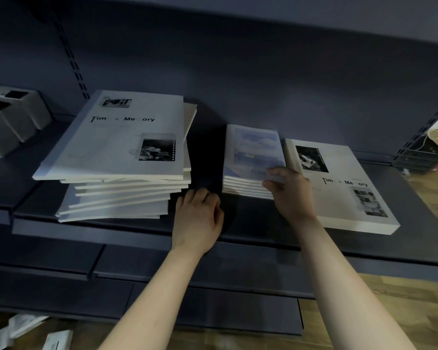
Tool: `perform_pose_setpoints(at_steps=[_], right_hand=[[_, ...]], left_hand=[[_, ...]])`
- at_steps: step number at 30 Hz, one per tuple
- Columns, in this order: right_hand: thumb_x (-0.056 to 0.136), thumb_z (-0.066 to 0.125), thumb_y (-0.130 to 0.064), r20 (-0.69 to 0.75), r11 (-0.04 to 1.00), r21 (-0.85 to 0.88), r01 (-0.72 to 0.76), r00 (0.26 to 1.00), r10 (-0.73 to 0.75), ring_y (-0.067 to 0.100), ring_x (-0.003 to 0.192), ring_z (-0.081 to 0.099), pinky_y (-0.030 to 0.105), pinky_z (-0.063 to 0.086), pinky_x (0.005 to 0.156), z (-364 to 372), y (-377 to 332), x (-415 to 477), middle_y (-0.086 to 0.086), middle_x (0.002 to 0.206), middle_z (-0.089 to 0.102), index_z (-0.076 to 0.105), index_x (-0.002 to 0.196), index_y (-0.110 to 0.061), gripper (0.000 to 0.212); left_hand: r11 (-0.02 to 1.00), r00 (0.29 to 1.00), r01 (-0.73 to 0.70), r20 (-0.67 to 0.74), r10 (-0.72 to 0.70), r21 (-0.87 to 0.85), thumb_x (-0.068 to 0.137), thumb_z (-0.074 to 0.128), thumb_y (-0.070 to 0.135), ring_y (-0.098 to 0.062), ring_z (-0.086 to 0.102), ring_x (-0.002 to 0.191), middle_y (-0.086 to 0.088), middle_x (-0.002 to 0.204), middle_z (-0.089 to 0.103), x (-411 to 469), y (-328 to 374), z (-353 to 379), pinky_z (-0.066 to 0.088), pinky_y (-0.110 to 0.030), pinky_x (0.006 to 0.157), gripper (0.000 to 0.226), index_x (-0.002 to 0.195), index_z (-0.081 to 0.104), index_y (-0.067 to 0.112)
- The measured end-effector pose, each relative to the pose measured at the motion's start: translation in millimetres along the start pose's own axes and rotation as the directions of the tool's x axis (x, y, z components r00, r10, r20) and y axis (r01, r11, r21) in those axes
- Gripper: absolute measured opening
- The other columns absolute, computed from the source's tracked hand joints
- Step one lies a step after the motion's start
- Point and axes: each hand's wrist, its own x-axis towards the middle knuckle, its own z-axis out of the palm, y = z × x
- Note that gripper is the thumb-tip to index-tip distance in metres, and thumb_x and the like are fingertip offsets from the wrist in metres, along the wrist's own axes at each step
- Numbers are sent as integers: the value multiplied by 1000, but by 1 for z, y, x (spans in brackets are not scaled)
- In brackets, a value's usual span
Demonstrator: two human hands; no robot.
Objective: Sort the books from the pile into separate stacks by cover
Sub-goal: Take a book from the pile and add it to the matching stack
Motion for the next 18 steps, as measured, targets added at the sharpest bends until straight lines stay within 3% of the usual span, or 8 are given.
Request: perform_pose_setpoints(at_steps=[4,11,15,18], right_hand=[[83,69,-20,24,1000,23,-16,1000,15,18,106,60,22,42,85,0,2,1,1,116,65,65,114,-16,32],[89,62,-19,41,995,-103,9,999,-5,31,111,55,31,43,88,1,-4,-4,12,125,55,59,123,-15,34],[87,64,-24,108,973,-228,45,994,-21,33,119,50,39,43,97,-6,-4,-6,12,141,39,55,128,-21,42],[85,65,-21,76,972,-223,74,995,-58,32,128,40,42,39,105,-6,-4,-19,9,144,34,57,125,-22,41]], left_hand=[[1000,1000,2,-18,-2,1,80,43,28,-21,51,84,2,90,58,0,0,1,35,-32,71,24,86,65,19],[999,1000,4,12,-4,-35,80,59,18,-23,52,88,0,94,59,-1,0,-1,34,-32,74,13,91,66,17],[993,1000,-13,-9,12,-114,79,61,13,-23,55,88,-1,97,61,-4,3,-8,38,-30,74,22,100,66,16],[983,1000,-28,-4,27,-181,81,55,16,-22,54,91,-1,100,61,-12,10,-18,46,-31,72,24,103,65,16]])
